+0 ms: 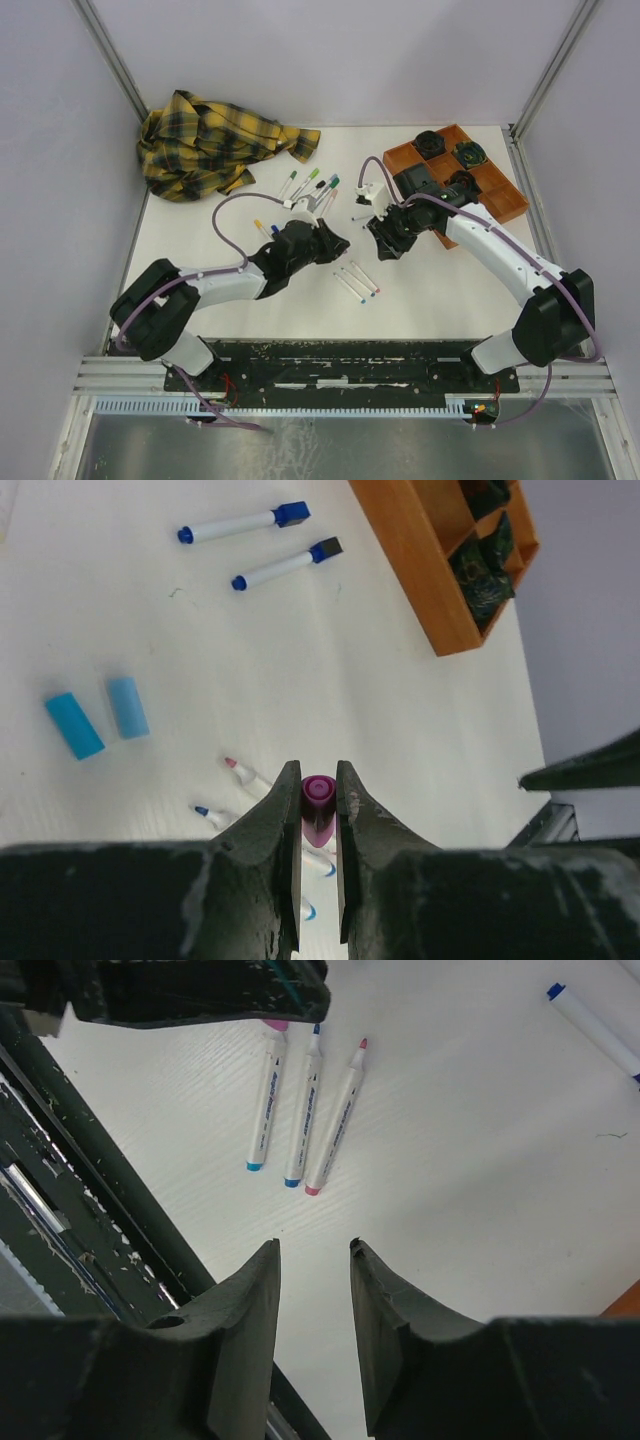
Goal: Open the pen caps
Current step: Place the pen cap at the center of the board.
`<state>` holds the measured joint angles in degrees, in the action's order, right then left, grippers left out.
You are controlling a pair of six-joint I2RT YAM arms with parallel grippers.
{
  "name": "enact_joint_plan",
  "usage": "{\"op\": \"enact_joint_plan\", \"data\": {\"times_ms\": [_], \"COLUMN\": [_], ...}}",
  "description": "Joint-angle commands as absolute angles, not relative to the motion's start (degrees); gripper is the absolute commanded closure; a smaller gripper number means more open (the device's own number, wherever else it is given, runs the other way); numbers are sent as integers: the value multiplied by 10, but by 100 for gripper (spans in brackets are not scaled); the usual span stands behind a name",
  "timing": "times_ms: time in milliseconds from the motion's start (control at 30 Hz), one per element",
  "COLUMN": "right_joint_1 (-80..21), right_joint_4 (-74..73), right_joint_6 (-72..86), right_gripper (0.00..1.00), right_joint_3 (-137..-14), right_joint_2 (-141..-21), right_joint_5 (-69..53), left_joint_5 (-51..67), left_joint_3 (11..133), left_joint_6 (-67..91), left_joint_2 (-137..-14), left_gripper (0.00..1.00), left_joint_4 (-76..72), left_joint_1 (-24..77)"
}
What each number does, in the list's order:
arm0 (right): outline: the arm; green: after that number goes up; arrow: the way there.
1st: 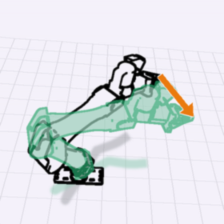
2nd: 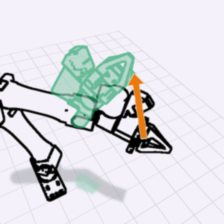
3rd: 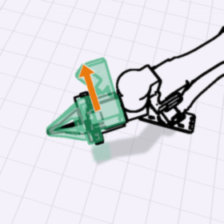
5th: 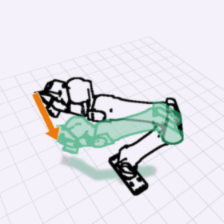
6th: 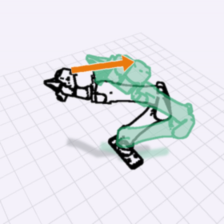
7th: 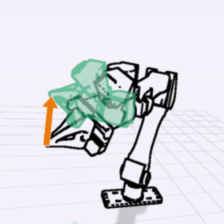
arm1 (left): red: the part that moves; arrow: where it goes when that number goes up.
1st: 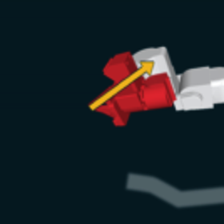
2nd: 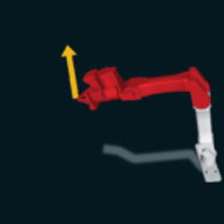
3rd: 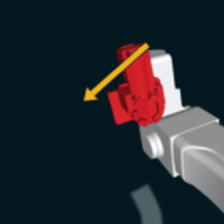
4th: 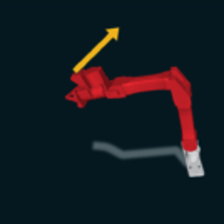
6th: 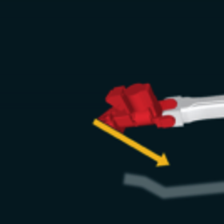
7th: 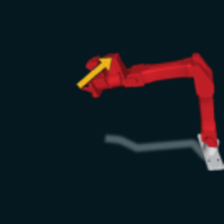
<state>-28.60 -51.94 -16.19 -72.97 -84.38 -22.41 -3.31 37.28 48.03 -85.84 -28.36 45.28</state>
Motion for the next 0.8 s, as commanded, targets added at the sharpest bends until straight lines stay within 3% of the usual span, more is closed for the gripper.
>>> {"op": "enact_joint_plan", "data": {"times_ms": [0, 333, 767], "right_joint_1": [-280, -271, -264], "right_joint_4": [-510, -502, -498], "right_joint_6": [-169, -164, -162], "right_gripper": [58, 58, 58], "right_joint_3": [-734, -729, -728], "right_joint_2": [-823, -814, -814], "right_joint_5": [-213, -203, -202], "left_joint_5": [-110, -228, -238], "left_joint_3": [472, 647, 722], "left_joint_6": [438, 457, 449], "left_joint_2": [-911, -1049, -1124], "left_gripper": [97, 97, 91], "left_joint_4": [-150, 36, 68], "left_joint_1": [460, 471, 471]}}
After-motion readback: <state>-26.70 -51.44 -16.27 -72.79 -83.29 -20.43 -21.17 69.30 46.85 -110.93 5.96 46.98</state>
